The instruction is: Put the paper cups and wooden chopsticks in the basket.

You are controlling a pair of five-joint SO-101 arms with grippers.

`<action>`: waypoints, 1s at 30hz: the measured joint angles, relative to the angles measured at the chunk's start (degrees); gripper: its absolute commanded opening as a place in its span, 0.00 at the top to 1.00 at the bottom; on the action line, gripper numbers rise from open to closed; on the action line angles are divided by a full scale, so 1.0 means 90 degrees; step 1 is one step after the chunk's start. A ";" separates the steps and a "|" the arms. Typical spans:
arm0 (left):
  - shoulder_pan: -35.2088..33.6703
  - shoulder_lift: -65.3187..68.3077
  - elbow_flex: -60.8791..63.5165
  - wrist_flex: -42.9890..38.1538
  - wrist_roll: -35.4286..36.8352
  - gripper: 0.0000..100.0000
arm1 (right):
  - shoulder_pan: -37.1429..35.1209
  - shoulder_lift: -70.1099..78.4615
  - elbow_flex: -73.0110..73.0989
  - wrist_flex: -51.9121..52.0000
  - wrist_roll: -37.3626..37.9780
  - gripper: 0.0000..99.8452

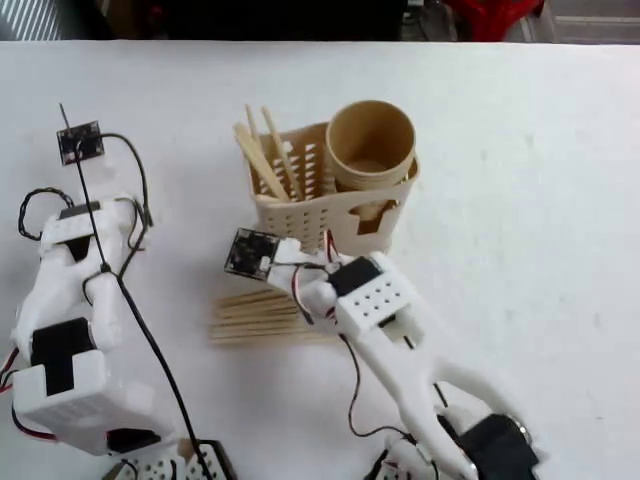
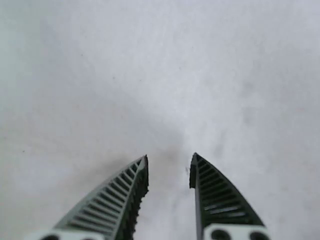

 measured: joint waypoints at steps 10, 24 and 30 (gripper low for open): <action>0.0000 0.0000 0.0000 0.0000 0.0000 0.85 | -0.0742 -0.0137 0.0606 -0.0225 0.0274 0.98; 0.0000 0.0000 0.0000 0.0000 0.0000 0.85 | -0.0811 0.0586 0.0606 -0.0498 0.0361 0.88; 0.0000 0.0000 0.0000 0.0000 0.0000 0.85 | -0.0801 0.0596 0.0606 -0.0635 0.0381 0.89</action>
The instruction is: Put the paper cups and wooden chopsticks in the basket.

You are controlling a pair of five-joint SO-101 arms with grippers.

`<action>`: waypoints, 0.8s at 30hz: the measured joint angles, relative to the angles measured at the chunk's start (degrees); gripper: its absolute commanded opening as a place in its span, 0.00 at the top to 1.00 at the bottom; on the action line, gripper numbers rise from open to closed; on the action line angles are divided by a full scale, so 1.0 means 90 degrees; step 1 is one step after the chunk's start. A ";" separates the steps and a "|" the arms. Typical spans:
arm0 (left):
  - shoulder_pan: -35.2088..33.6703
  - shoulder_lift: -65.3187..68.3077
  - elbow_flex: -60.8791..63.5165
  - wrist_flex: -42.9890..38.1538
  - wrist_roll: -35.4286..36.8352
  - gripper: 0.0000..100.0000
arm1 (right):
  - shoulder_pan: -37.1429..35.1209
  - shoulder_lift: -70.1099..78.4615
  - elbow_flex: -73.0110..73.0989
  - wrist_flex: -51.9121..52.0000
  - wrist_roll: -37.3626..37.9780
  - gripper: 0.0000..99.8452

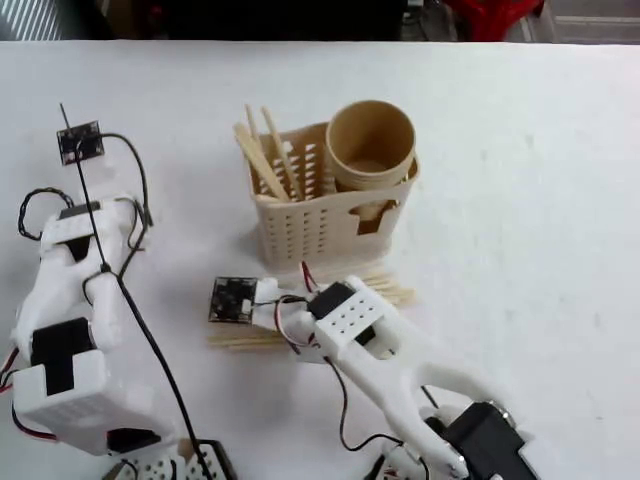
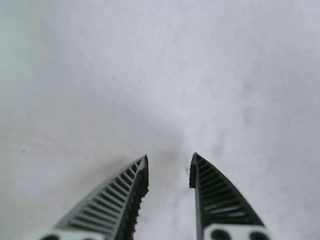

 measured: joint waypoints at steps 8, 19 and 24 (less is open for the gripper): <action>0.0000 0.0000 0.0000 0.0000 0.0000 0.85 | 0.0000 0.0000 0.0000 -0.0205 0.0000 0.99; 0.0000 0.0000 0.0000 0.0000 0.0000 0.85 | 0.0029 -0.0029 -0.0039 -0.0215 -0.0010 0.98; 0.0000 0.0000 0.0000 0.0000 0.0000 0.85 | 0.0029 -0.0147 -0.0049 -0.0205 -0.0010 0.98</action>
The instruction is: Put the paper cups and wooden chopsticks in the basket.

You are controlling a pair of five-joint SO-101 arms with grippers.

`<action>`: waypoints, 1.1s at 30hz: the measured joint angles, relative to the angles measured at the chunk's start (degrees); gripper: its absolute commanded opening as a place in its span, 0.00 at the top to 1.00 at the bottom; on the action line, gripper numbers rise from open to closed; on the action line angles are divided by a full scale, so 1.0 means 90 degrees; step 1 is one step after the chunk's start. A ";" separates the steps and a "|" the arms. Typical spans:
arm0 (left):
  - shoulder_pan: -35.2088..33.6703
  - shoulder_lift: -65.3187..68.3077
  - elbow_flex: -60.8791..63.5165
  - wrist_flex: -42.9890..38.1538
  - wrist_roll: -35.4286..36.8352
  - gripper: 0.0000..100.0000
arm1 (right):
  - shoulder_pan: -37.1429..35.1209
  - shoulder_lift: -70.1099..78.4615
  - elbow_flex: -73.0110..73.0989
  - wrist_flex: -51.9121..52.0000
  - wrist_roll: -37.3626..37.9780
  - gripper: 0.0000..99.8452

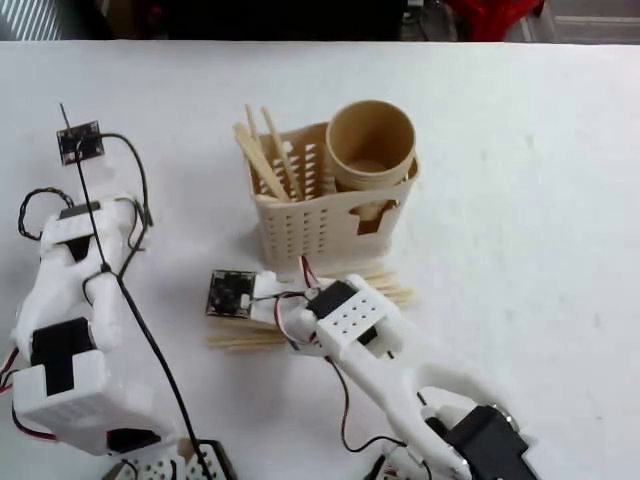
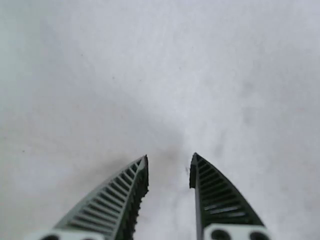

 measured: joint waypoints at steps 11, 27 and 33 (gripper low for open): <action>0.0000 0.0000 0.0000 0.0000 0.0000 0.85 | -0.0029 -0.0107 0.0166 0.0000 0.0000 0.90; 0.0000 0.0000 0.0000 0.0000 0.0000 0.85 | -0.0029 0.0274 0.0156 -0.0283 0.0010 0.98; 0.0000 0.0000 0.0000 0.0000 0.0000 0.85 | -0.0059 -0.0244 0.0176 -0.0029 0.0010 0.98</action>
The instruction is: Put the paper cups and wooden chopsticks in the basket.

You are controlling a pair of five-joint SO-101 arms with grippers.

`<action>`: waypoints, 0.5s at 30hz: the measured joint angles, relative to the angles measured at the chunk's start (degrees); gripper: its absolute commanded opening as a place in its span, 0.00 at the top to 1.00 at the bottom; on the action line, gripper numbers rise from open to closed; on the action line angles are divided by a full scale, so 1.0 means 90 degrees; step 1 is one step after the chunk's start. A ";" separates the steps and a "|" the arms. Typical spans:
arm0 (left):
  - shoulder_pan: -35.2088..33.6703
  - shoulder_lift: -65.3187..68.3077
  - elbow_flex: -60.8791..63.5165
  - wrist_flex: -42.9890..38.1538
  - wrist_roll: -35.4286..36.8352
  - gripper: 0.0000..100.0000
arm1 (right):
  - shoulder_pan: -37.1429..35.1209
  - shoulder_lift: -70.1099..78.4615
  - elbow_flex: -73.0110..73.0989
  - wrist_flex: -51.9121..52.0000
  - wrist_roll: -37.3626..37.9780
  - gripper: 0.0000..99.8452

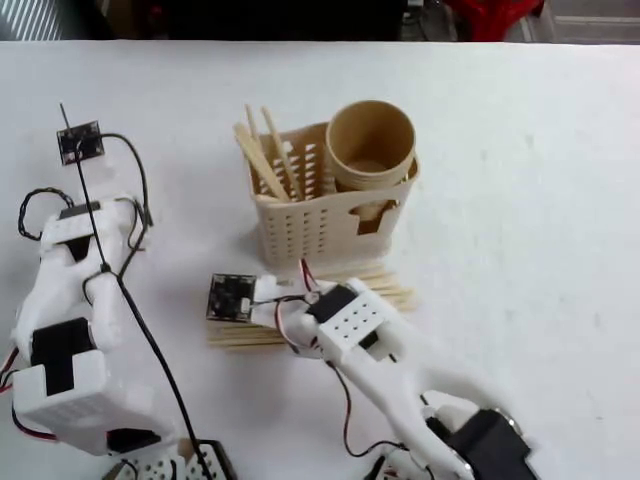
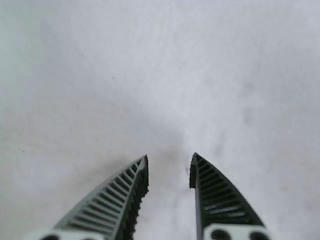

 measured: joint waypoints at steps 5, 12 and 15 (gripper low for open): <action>0.0000 0.0000 0.0000 0.0000 0.0000 0.85 | 0.0186 -0.0547 0.0000 0.0283 0.0000 0.98; 0.0000 0.0000 0.0000 0.0000 0.0000 0.85 | 0.0459 -0.1875 0.0000 0.0723 -0.0361 0.98; 0.0000 0.0000 0.0000 0.0000 0.0000 0.85 | 0.0449 -0.2940 0.0000 0.0869 -0.0821 0.98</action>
